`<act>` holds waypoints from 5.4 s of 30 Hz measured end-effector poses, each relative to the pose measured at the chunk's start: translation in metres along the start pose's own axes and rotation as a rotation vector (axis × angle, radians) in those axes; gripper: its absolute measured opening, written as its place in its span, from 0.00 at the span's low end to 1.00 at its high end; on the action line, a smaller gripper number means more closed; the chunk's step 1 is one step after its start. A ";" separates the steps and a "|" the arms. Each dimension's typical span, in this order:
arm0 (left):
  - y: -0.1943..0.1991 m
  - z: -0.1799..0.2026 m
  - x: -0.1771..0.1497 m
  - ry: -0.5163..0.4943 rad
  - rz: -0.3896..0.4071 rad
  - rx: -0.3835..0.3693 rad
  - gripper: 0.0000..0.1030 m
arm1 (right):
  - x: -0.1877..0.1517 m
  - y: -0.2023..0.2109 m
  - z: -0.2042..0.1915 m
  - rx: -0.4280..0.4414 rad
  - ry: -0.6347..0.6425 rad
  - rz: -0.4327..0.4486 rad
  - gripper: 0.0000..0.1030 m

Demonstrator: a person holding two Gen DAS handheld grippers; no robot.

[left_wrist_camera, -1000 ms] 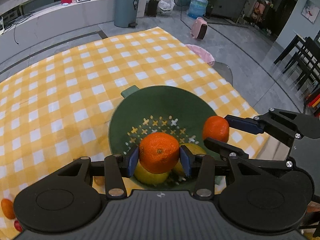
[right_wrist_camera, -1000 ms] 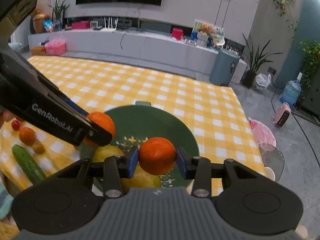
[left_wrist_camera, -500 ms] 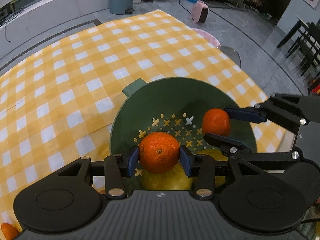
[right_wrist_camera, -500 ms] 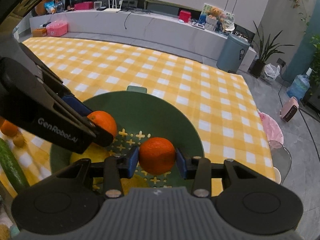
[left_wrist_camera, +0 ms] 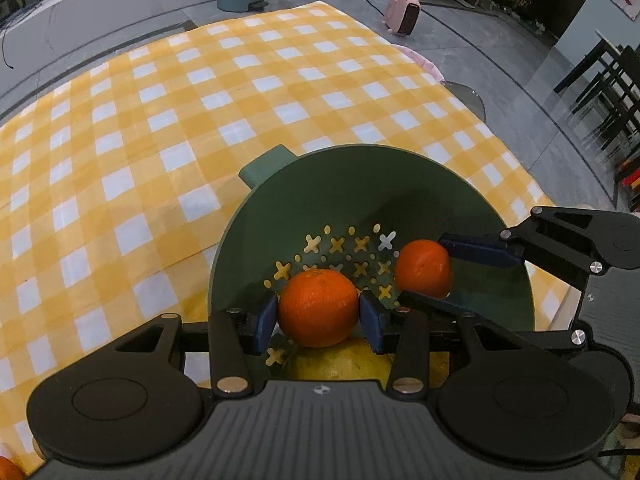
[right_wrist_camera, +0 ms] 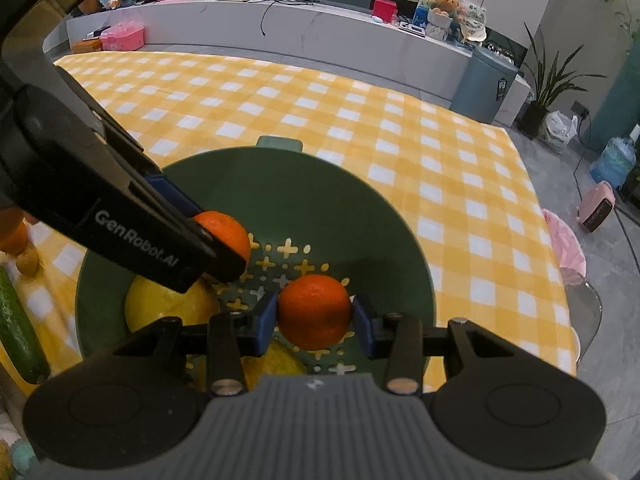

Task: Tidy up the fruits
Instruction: 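Lower both oranges into the green colander and open both tools, then withdraw both tools from the colander back over the remaining fruit, then grasp an orange with the left tool while the right tool grasps another orange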

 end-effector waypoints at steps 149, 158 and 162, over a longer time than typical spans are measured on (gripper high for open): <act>0.141 -0.178 -0.167 0.334 0.166 0.215 0.47 | 0.038 0.044 -0.226 0.319 -0.126 0.106 0.41; 0.165 -0.111 -0.155 0.223 0.214 0.188 0.47 | 0.017 0.090 -0.188 0.293 -0.164 0.192 0.41; 0.169 -0.086 -0.149 0.194 0.227 0.156 0.47 | 0.003 0.107 -0.171 0.269 -0.187 0.228 0.41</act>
Point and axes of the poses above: each gripper's, at about its wrist camera, not at the fingertips, and y roughly against the way its jaws point, z to its right, x to its top, the point moved 2 cm from there along -y, roughly the way its jaws point, and after that the axes turned 6 degrees about -z, right-handed, at the moved point
